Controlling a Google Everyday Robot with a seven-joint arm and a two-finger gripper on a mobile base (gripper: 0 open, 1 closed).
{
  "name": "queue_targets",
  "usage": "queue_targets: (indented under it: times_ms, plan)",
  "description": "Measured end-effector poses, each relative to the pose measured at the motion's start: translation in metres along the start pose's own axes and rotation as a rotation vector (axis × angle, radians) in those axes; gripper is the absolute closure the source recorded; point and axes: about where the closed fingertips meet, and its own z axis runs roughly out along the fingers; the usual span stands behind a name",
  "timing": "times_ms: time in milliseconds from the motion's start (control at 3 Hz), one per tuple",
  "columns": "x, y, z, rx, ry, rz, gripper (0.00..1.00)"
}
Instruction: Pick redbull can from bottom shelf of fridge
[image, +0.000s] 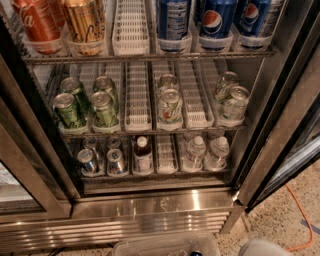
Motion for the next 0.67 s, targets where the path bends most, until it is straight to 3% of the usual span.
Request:
queue_targets:
  times_ms: [333, 667]
  plan:
    - [0.032, 0.008, 0.075, -0.091, 0.100, 0.078, 0.00]
    - [0.008, 0.024, 0.120, -0.142, 0.036, 0.100, 0.00]
